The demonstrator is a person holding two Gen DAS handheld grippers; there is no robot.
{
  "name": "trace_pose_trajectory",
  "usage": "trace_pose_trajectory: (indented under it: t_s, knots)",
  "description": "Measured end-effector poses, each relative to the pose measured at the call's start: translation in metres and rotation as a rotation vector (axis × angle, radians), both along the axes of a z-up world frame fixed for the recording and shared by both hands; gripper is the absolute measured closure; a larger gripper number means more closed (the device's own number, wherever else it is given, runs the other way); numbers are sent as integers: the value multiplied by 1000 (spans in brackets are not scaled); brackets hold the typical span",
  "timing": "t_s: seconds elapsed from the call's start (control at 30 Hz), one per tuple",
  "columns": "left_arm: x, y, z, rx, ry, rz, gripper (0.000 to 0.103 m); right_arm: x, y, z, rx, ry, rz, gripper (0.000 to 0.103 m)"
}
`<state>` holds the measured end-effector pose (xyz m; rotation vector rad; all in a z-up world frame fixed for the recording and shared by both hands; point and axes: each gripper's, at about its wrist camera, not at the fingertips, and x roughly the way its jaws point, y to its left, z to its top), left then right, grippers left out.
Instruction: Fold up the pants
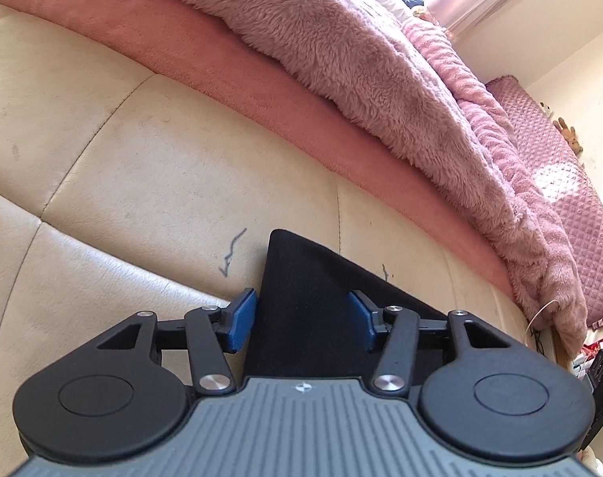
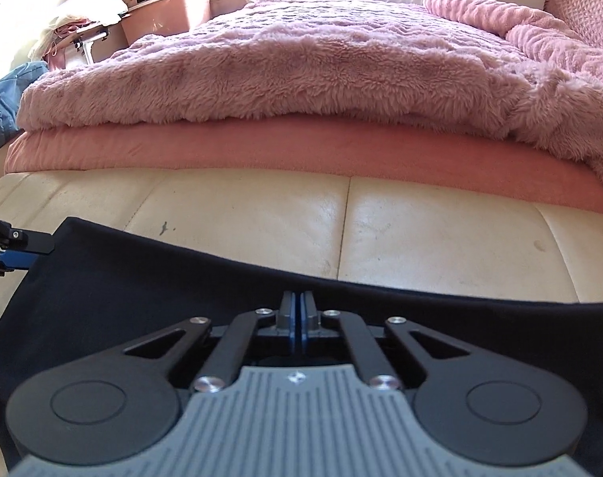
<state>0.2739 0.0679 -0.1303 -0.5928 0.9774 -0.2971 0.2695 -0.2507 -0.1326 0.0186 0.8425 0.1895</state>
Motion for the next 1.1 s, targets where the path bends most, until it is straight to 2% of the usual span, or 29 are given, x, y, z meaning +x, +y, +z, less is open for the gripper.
trace_pose_trajectory:
  t_s: [0.33,0.57,0.77,0.87,1.1]
  knots:
    - [3,-3,0,-3,4,5,44,14,4,0,-14,8,-17,103]
    - [-25,7,1,-33,38,-16,45,-39,7,17,10,18,4,103]
    - [-59,14,-5,-81,72,-6,45,-87,7,17,39,52,-10,103]
    - [-69,19,-8,-121,89,18,45,-104,10,10,28,75,-9,103]
    - [-82,23,-9,-156,109,35,45,-126,19,6,-21,73,1,103]
